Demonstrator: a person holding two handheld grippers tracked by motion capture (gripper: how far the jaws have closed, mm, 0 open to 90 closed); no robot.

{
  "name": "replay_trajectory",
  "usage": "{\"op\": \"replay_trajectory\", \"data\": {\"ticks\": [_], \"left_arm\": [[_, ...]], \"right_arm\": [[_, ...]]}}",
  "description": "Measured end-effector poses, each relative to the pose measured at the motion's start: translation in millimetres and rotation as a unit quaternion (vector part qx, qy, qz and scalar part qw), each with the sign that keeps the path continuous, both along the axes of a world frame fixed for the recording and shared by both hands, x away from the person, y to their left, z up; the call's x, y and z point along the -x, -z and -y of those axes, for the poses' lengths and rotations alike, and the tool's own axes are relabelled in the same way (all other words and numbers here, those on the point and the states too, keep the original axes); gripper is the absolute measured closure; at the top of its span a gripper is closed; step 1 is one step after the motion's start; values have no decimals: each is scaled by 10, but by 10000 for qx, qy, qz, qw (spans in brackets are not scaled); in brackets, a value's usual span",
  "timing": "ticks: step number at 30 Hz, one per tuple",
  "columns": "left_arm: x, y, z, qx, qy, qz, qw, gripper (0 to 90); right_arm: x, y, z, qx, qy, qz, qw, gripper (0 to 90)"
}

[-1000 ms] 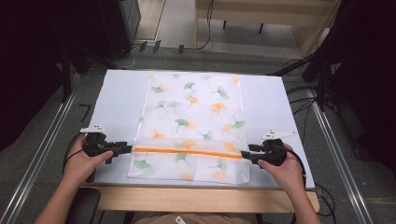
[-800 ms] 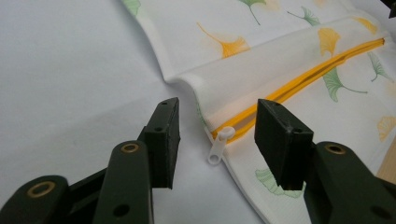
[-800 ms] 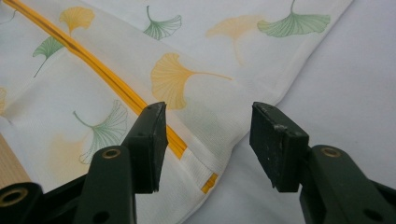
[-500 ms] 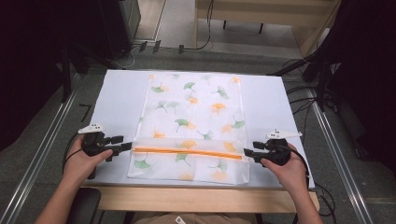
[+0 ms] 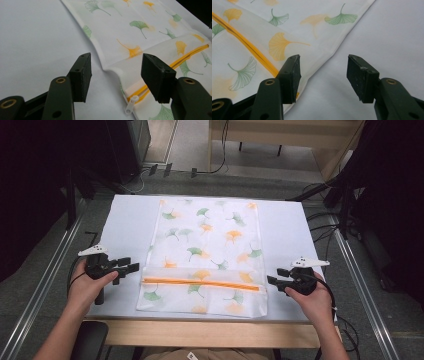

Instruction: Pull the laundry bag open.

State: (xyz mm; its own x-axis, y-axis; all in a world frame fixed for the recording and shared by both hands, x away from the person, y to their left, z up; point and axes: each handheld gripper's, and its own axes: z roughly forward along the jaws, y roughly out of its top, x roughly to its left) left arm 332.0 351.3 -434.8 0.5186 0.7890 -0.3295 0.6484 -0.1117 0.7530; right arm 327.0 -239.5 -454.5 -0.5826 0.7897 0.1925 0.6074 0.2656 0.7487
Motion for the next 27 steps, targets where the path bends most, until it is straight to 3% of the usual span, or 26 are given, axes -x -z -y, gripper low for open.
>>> {"op": "replay_trajectory", "data": {"ticks": [9, 13, 16, 27], "left_arm": [[-171, -64, 104, -140, 84, 31, 9999, 420], [-229, -35, 111, -17, 213, 52, 9998, 419], [-240, -17, 92, -168, 170, 121, 9996, 419], [-224, -16, 52, -269, 97, 231, 9993, 408]], "right_arm": [[-96, -11, 110, 30, 131, 119, 9998, 455], [-128, -3, 198, 72, 267, 179, 9995, 442], [-148, 13, 257, 86, 356, 209, 9991, 437], [-176, 64, 273, 233, 424, 207, 9986, 418]]}}
